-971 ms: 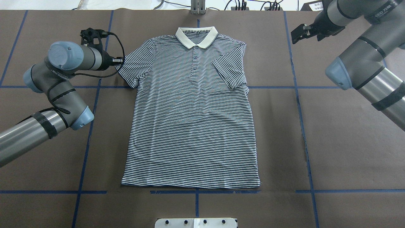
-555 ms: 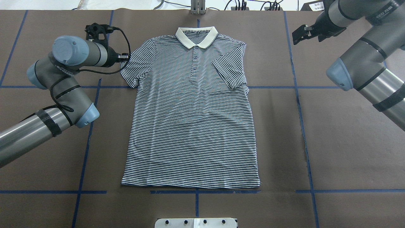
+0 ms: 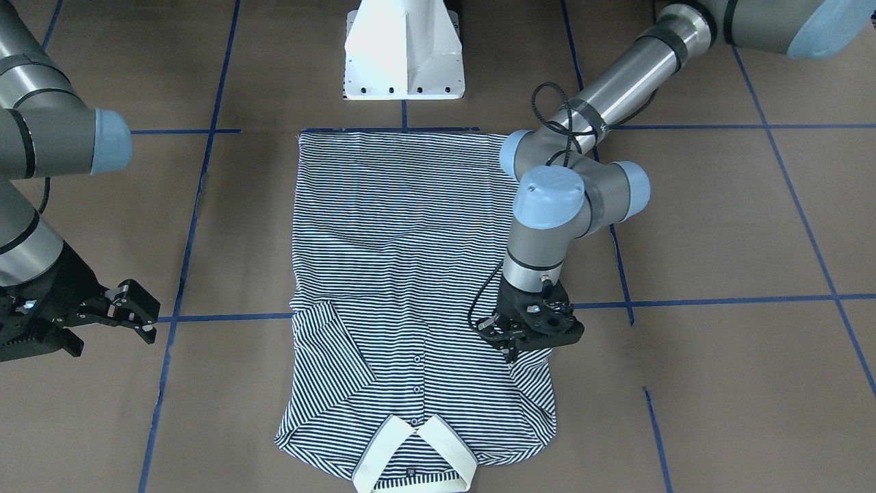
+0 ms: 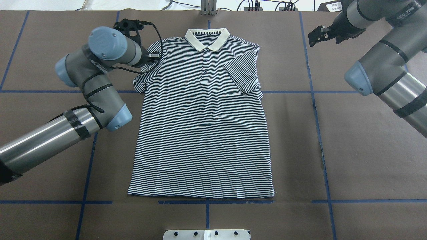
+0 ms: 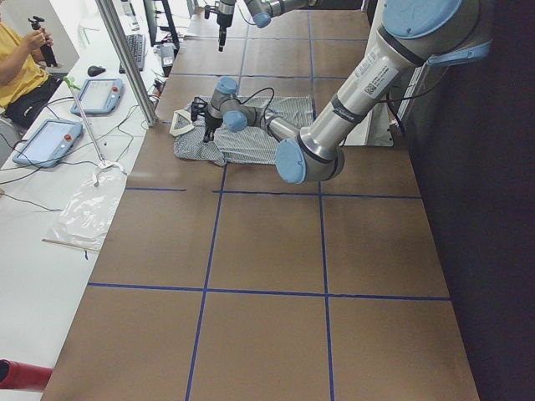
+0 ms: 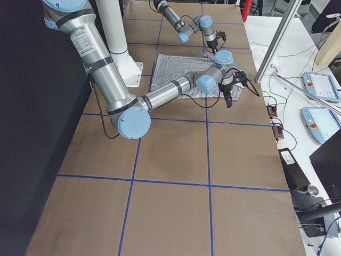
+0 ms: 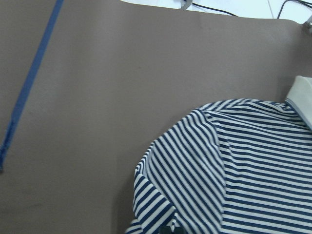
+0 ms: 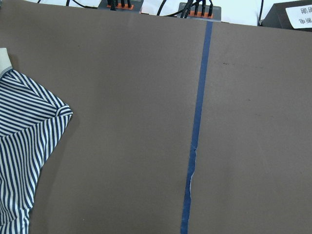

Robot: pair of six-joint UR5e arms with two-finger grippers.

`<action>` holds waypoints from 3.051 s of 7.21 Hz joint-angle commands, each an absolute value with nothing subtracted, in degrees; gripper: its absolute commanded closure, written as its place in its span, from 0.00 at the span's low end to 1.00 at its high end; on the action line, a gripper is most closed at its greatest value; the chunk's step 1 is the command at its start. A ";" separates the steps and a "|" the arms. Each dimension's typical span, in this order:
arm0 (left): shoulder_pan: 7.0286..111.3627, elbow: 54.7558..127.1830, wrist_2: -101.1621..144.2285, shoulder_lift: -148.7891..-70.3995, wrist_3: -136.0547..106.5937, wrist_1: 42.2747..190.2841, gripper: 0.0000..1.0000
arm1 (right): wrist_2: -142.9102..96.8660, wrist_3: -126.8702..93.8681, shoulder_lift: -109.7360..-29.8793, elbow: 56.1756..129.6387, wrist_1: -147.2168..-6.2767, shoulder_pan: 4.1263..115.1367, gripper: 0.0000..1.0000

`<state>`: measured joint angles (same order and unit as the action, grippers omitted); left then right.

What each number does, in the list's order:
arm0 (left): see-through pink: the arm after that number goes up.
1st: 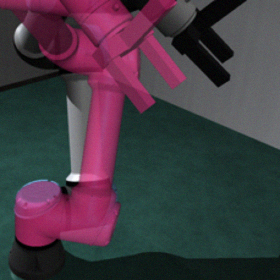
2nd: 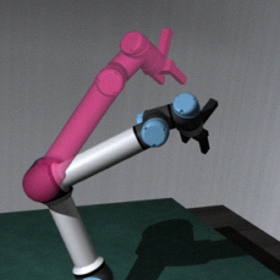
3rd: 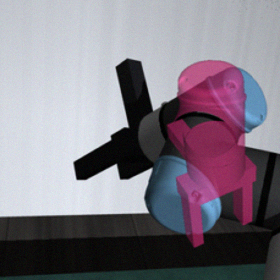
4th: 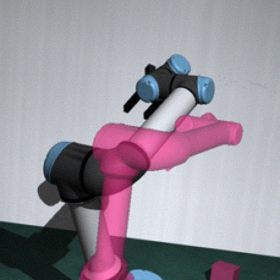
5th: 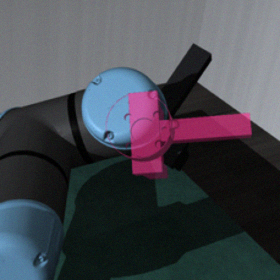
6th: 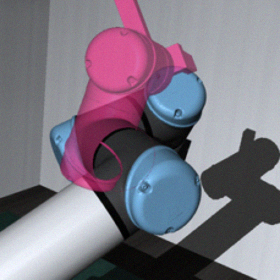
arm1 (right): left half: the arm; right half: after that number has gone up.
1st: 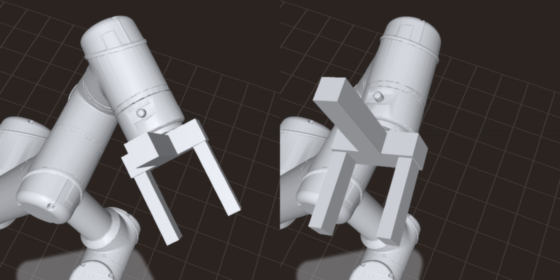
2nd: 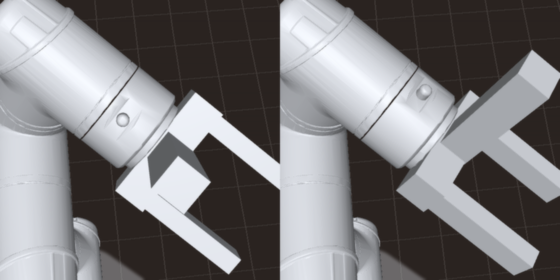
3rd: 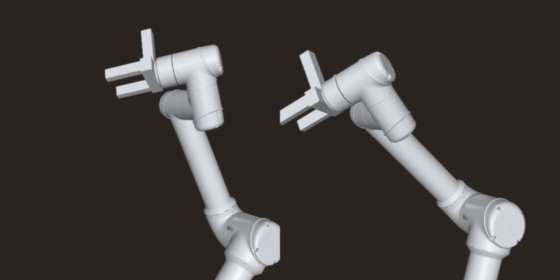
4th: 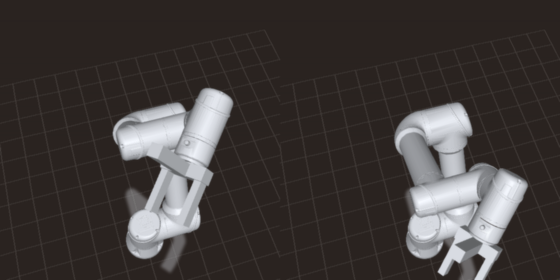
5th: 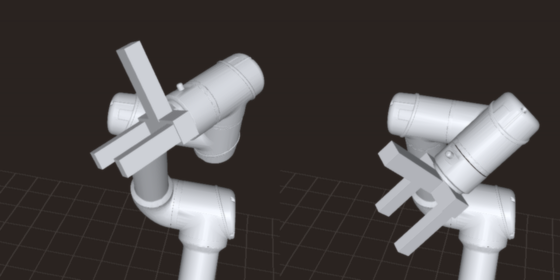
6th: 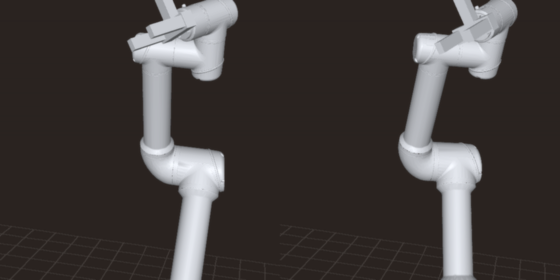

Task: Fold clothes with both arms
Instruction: 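Bring both grippers down beside the shirt's shoulders, then move both grippers down to the shirt's hem corners nearest the robot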

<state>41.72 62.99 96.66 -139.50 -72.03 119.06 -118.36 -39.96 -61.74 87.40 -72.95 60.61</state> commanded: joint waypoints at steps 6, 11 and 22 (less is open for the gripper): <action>41.66 87.46 103.34 -126.97 -54.14 113.29 0.00 | -110.75 -66.36 -62.74 99.97 -73.65 46.89 0.00; 32.90 110.44 103.80 -106.47 -60.97 114.08 0.00 | -81.08 -99.62 -80.13 125.93 -81.12 10.34 0.04; 13.80 114.79 92.81 -95.27 -81.39 113.99 0.46 | -76.99 -101.25 -81.56 126.03 -81.21 6.86 0.04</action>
<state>13.93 114.88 92.82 -95.30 -81.34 114.02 -76.99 -101.31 -81.56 126.02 -81.21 6.86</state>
